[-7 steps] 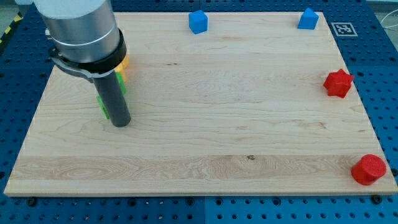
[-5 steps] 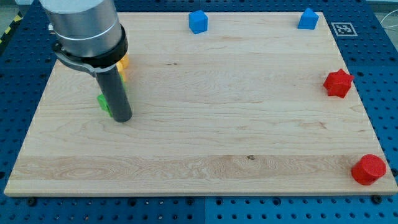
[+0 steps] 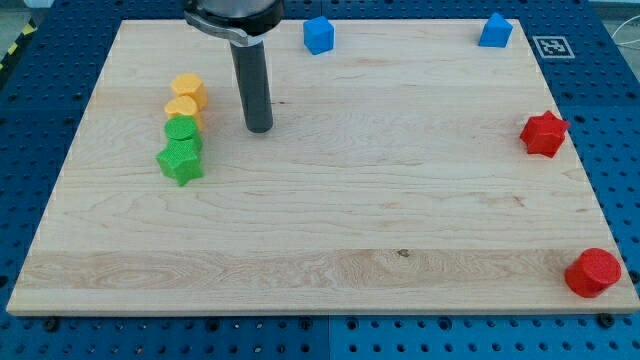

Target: Move the blue cube towards center

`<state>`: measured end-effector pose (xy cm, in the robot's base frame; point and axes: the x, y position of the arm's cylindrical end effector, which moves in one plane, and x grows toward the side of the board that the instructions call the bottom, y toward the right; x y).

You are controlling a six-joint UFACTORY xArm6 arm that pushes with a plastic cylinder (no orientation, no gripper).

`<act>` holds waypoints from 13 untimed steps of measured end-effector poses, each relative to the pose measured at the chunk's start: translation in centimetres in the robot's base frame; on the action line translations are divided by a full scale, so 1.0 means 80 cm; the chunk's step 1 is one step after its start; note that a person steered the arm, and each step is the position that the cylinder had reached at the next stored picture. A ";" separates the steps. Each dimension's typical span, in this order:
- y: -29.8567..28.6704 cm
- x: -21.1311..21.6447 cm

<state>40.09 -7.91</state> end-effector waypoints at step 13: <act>0.188 -0.210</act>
<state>23.27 7.11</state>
